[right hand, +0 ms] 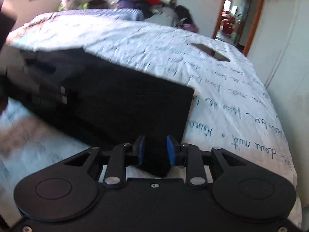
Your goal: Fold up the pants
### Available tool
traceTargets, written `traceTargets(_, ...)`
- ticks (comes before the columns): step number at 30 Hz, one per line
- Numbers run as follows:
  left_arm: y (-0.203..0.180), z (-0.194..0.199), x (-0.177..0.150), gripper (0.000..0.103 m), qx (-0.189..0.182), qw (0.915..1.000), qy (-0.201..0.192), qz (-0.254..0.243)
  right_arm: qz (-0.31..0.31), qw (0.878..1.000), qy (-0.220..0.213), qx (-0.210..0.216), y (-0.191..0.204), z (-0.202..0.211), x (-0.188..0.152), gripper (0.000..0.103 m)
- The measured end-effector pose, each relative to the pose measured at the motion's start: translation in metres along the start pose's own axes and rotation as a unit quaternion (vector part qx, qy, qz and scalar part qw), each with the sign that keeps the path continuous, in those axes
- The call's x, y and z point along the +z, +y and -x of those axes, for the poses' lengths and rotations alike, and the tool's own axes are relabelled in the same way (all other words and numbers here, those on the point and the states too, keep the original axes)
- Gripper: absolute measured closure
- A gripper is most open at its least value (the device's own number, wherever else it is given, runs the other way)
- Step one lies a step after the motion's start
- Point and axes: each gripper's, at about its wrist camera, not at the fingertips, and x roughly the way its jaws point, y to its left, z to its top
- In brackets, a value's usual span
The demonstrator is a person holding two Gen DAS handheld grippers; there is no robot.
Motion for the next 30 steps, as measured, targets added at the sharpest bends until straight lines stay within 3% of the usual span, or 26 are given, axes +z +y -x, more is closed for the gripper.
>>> traceTargets(3, 0.0, 0.0, -0.002, 0.019, 0.006, 0.9999, 0.0, 0.014, -0.029, 1.0, -0.013, 0.0, 0.003, -0.007, 0.006, 0.072)
traceTargets(5, 0.002, 0.001, -0.001, 0.019, 0.001, 0.9997, 0.003, 0.024, -0.025, 1.0, 0.009, 0.005, 0.009, -0.02, 0.002, 0.065)
traceTargets(6, 0.004, 0.001, -0.002, 0.019, -0.002, 0.9995, 0.006, 0.03, -0.019, 1.0, 0.023, -0.001, 0.012, -0.025, -0.001, 0.065)
traceTargets(11, 0.011, 0.008, -0.007, 0.019, -0.019, 0.9986, 0.01, 0.047, -0.028, 0.999, 0.012, -0.017, 0.018, -0.014, -0.002, 0.063)
traceTargets(14, 0.012, 0.009, -0.009, 0.019, -0.022, 0.9982, 0.012, 0.054, -0.041, 0.999, 0.01, -0.02, 0.02, -0.017, -0.003, 0.052)
traceTargets(21, 0.016, 0.011, -0.014, 0.017, -0.026, 0.9975, 0.014, 0.065, -0.039, 0.998, 0.006, -0.042, 0.03, -0.014, -0.003, 0.051)
traceTargets(24, 0.015, 0.013, -0.016, 0.017, -0.024, 0.9975, 0.013, 0.065, -0.042, 0.998, 0.002, -0.042, 0.033, -0.016, -0.004, 0.036)
traceTargets(30, 0.025, 0.029, -0.026, 0.017, -0.025, 0.9976, 0.005, 0.065, -0.042, 0.998, 0.003, -0.057, 0.042, -0.011, -0.007, 0.036)
